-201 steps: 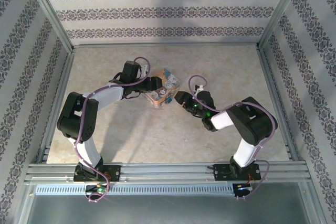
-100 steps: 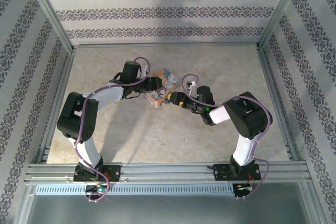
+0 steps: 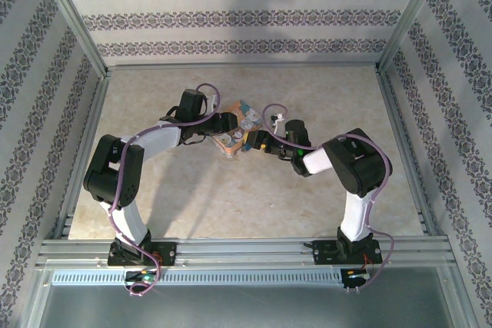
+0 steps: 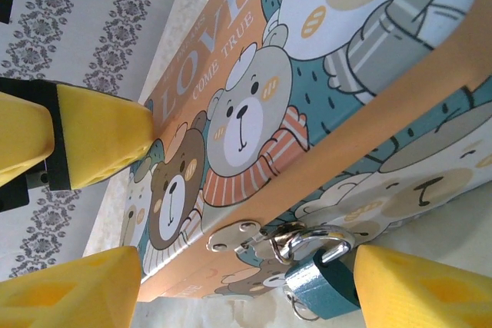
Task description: Unlock the padlock with the key
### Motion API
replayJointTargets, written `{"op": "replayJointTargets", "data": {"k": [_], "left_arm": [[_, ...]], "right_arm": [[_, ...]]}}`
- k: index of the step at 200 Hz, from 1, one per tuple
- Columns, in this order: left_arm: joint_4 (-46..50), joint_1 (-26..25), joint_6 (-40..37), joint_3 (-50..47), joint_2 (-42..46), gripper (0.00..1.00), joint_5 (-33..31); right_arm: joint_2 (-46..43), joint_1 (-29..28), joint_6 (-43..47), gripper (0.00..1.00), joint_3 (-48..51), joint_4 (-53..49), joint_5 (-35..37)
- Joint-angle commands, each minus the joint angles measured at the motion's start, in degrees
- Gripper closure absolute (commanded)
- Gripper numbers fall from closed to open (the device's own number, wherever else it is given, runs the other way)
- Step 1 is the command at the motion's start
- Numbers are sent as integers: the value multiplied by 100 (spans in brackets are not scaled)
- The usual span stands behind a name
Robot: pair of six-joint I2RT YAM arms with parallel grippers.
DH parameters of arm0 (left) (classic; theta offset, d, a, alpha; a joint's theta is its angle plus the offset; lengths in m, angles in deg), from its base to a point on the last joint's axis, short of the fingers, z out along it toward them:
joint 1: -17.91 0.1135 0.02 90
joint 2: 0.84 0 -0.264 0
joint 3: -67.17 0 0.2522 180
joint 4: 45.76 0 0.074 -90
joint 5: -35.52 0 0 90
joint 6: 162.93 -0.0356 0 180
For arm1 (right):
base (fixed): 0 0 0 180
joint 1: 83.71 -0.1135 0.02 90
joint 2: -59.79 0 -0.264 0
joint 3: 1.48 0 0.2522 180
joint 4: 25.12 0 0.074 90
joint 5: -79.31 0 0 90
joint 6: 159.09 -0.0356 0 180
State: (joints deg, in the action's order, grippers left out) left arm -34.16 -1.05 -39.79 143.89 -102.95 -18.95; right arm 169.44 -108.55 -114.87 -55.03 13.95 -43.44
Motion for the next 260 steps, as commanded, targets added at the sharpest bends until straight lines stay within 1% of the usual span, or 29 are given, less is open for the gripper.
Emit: {"op": "replayJointTargets", "data": {"k": [1,39,59,84,105,122,163,219,238,260], "left_arm": [[972,92,-104,-249,-171,39,-246],[980,87,-107,-240,-191,39,-257],[985,89,-107,-229,-209,39,-257],[980,91,-107,-214,-212,39,-257],[991,94,-113,-214,-204,39,-252],[994,94,-115,-223,-199,39,-253],[1012,94,-124,-226,-202,39,-258],[1041,90,-146,-162,-240,39,-292],[1079,88,-168,-145,-253,39,-309],[1077,89,-168,-130,-273,39,-310]], "right_arm": [[170,58,190,28,-208,-37,-258],[263,35,183,34,-288,99,-627],[245,32,205,39,-258,208,-735],[242,38,244,43,-257,218,-808],[252,41,298,42,-259,70,-786],[233,87,346,35,-164,-10,-524],[57,118,581,28,-151,-485,-140],[269,33,640,27,-508,-582,-323],[337,-20,634,28,-585,-503,-425],[406,-77,588,31,-668,-437,-722]]}}
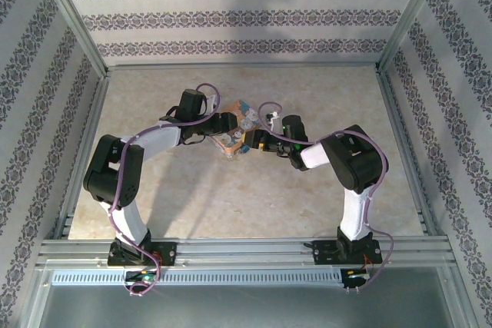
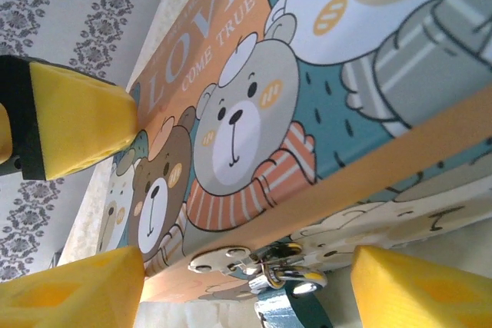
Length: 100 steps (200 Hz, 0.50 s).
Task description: Unlock the padlock with the key
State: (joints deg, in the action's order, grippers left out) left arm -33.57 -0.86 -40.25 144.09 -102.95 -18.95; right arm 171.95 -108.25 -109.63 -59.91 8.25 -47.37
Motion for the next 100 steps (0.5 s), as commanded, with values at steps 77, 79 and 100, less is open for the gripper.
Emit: {"op": "replayJointTargets", "data": {"k": [77,79,100], "left_arm": [[1000,71,-104,-137,-277,39,-292],[1004,74,-105,-137,-278,39,-290],[1001,72,-99,-144,-270,39,-294]], "right_arm": [[238,-196,76,35,-232,138,-776],[234,-193,73,35,-228,145,-784],[184,-192,50,40,-127,277,-814]]}}
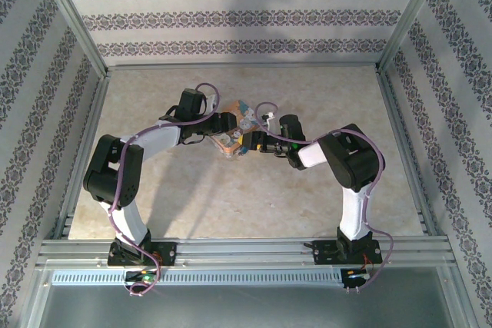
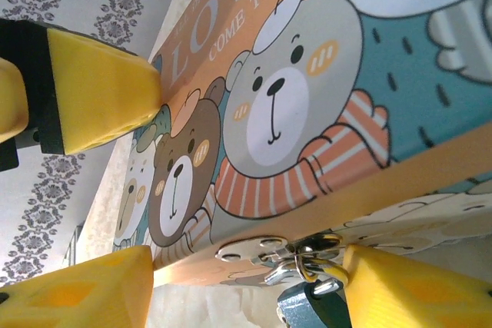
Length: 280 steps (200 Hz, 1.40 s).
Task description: Unlock the padlock with the key
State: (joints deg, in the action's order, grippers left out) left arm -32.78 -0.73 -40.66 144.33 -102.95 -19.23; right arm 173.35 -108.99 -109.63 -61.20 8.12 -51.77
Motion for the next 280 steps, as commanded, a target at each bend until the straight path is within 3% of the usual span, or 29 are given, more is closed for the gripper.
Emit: {"op": "replayJointTargets", "data": {"k": [1,59,138,231,280], "left_arm": [[926,60,-60,-164,-272,39,-265],[913,57,-62,-175,-275,39,-272],[910,56,-61,-183,-268,39,-268],[913,57,-81,-209,-257,39,-316],[904,56,-103,-249,-236,39,-313]], "right_arm": [[44,-118,52,40,5,291,-374],[-62,-127,-42,52,204,519,-513],[-5,-127,-161,77,359,415,-199],[-97,-41,-367,95,578,415,150],[-339,-39,-773,100,725,586,640]]}}
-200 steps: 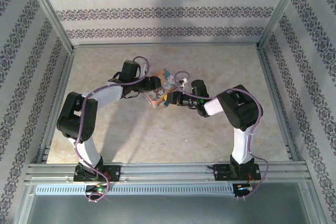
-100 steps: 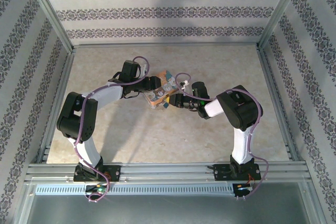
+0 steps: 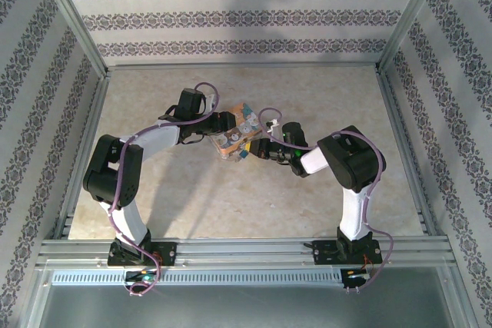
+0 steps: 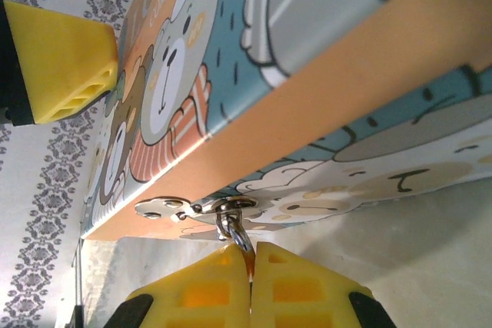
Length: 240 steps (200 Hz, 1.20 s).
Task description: Unlock the padlock with the key
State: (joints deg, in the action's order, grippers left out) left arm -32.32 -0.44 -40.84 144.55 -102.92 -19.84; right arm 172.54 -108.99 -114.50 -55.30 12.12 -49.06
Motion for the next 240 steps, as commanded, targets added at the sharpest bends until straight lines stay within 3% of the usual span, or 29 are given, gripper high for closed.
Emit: {"op": "replayJointTargets", "data": {"k": [1,94,155,188,240], "left_arm": [[858,26,-87,-271,-235,39,-249],[755,25,-86,-417,-219,39,-247],[556,33,5,-497,235,37,-251],[604,35,-81,-561,977,32,-515],[840,51,-421,-689,2065,26,-909]], "right_arm": [[-265,-39,-298,100,137,193,376],[-573,-135,-1535,100,317,454,1664],[-1169,-145,-993,100,613,-27,1980],[-1862,-92,-505,100,679,-805,2044],[-3255,-74,599,100,208,-3125,2072]]}}
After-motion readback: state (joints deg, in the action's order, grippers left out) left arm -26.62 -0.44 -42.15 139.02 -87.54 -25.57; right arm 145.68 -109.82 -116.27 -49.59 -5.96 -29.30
